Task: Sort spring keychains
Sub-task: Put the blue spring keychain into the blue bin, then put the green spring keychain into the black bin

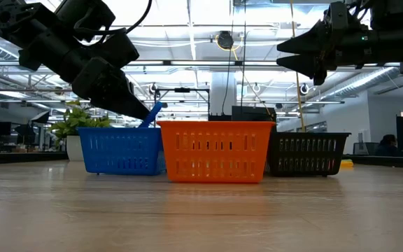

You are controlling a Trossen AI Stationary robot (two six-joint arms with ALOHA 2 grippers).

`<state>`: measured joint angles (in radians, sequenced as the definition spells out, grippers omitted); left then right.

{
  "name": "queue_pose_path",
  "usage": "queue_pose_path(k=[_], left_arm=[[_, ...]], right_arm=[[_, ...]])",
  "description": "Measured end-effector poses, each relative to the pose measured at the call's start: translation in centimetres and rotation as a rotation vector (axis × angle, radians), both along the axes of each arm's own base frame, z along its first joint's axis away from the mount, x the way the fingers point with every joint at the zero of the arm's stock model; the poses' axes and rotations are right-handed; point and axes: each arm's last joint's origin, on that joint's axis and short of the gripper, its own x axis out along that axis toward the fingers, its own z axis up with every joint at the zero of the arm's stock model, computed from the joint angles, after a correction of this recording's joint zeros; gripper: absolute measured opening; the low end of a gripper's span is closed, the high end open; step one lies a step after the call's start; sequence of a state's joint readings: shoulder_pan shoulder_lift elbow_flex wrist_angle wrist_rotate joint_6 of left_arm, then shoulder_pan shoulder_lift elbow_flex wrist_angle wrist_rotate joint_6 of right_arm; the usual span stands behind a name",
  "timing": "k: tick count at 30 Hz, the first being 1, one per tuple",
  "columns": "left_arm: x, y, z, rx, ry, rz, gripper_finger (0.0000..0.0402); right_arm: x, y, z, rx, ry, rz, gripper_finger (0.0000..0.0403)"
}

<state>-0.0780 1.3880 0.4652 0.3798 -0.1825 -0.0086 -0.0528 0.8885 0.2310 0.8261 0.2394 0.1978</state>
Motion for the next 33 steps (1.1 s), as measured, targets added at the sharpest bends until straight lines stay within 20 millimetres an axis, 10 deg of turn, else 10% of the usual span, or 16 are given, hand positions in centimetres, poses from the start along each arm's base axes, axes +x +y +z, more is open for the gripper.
queue_pose_path(k=[19,33], left_arm=[[-0.01,0.01,-0.01,0.001,0.001,0.002,0.0040],[-0.01,0.03,0.00,-0.035,-0.006,0.033,0.0121]], right_arm=[[0.00,0.00,0.00,0.000,0.000,0.000,0.0212],[0.00,0.00,0.00,0.000,0.000,0.000,0.0212]])
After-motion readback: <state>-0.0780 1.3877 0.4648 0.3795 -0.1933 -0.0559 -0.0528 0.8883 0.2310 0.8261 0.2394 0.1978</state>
